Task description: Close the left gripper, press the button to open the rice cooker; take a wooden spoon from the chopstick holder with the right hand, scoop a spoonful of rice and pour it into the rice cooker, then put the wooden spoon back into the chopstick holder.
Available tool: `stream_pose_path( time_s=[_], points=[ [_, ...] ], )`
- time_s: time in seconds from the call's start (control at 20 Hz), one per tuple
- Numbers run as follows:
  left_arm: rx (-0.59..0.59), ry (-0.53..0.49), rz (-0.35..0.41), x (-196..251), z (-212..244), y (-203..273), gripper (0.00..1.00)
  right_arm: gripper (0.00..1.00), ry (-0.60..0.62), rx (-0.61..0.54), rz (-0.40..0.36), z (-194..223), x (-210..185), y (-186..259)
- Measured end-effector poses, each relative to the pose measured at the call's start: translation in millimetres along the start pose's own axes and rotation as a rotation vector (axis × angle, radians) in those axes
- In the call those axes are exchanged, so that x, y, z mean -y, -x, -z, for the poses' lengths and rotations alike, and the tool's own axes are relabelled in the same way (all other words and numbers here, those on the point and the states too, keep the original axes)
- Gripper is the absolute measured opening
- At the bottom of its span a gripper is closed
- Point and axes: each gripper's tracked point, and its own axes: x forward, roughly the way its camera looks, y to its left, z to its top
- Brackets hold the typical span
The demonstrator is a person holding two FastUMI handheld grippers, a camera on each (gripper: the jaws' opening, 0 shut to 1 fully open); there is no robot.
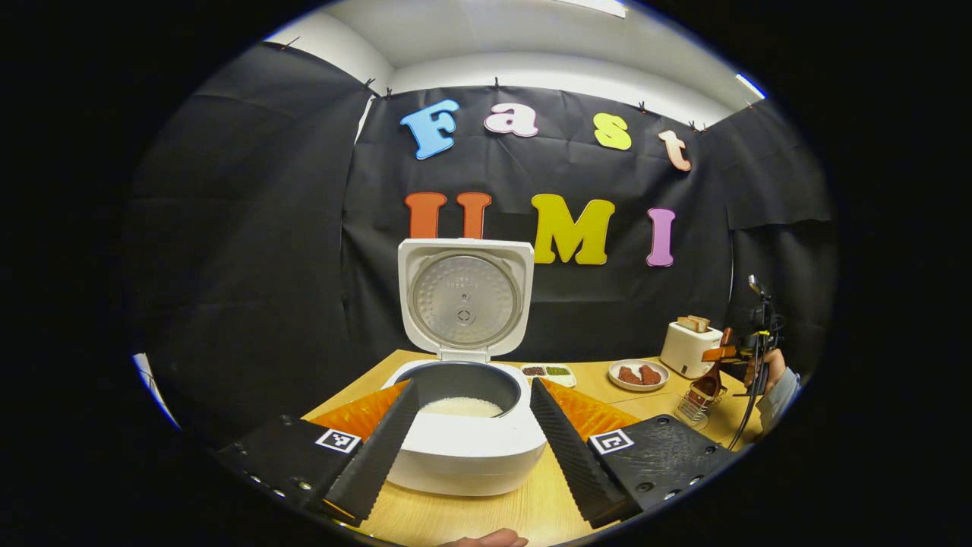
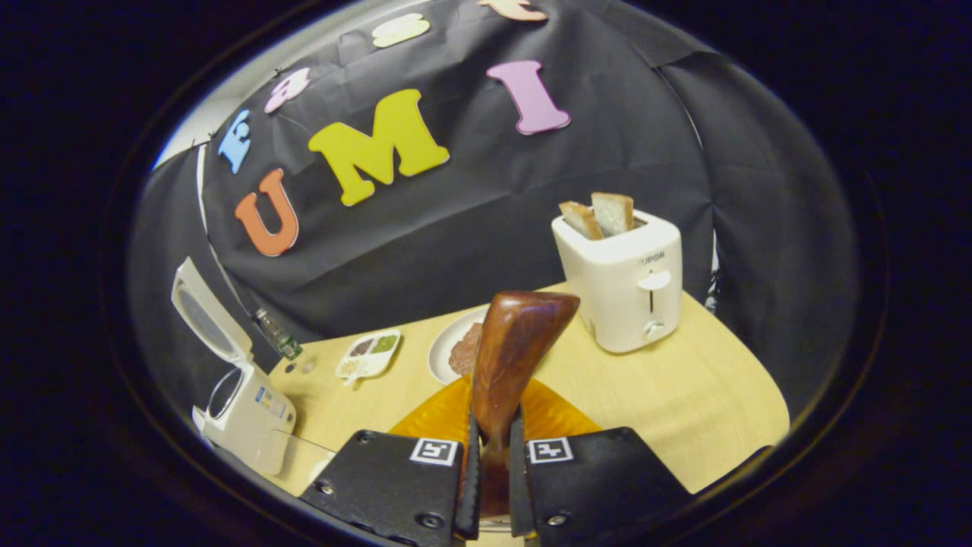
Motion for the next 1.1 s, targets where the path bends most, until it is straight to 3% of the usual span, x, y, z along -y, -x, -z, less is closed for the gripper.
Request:
stream_pose_path(
  time_s=[0.25,0.6,0.85,1.1],
  points=[
    [0.020,-0.026,0.028,1,0,11,0.94,0.20,0.032,0.100,0.015,-30,-22,49],
    [0.053,-0.054,0.067,5,1,22,0.94,0.20,0.138,0.182,0.045,-32,-82,95],
    [0.043,-0.061,0.086,3,10,20,0.94,0.20,0.153,0.228,0.021,-13,-137,103],
    [0.044,-0.072,0.074,-10,12,22,0.94,0.20,0.194,0.212,0.009,25,-167,75]
  ],
)
